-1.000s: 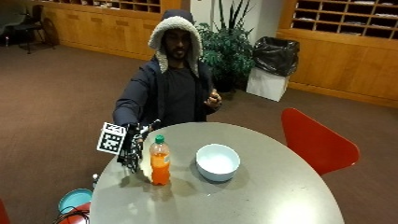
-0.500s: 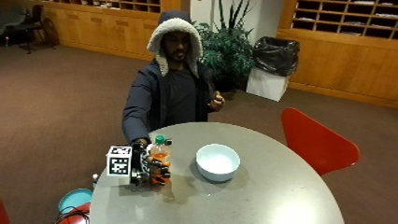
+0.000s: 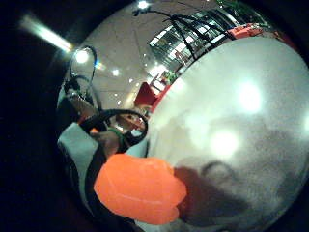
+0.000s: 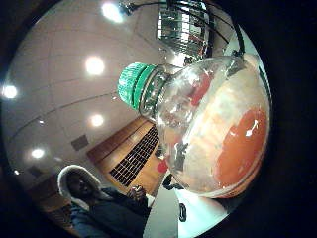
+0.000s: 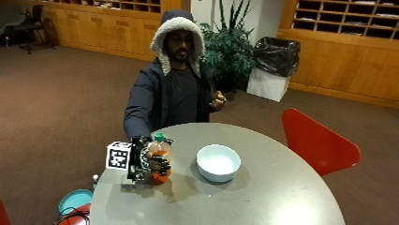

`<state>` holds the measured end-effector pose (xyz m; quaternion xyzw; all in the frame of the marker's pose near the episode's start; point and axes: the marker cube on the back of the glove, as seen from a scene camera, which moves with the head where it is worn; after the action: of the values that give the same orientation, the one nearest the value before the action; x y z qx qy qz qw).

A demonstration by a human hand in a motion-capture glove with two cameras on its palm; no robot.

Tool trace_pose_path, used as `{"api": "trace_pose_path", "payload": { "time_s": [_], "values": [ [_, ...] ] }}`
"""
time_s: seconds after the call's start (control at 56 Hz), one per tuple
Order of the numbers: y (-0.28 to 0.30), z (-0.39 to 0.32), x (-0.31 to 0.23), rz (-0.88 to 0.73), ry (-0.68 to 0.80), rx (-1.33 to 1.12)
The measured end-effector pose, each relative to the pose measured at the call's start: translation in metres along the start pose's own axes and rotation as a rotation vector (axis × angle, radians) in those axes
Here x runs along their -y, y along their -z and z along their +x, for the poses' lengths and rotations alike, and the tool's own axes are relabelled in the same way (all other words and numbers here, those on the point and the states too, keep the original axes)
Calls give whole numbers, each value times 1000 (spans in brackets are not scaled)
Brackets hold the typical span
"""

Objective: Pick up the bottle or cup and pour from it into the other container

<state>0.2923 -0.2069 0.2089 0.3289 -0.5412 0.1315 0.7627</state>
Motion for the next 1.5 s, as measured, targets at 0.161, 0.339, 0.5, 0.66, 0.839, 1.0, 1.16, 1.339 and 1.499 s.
{"api": "trace_pose_path", "payload": {
  "time_s": [0.161,0.339,0.5,0.66,0.839,1.0,1.16,1.339,1.499],
  "values": [
    [5,-25,-6,-35,32,-28],
    [4,-75,-12,-168,82,-231],
    [-15,-112,-5,-177,192,-455],
    [-41,-132,10,-156,261,-696],
    [-66,-143,3,-357,306,-924],
    [-91,-150,5,-455,348,-1054],
    [-116,-150,10,-570,454,-1319],
    [-134,-142,9,-665,523,-1516],
    [-151,-134,3,-730,580,-1637]
  ]
}}
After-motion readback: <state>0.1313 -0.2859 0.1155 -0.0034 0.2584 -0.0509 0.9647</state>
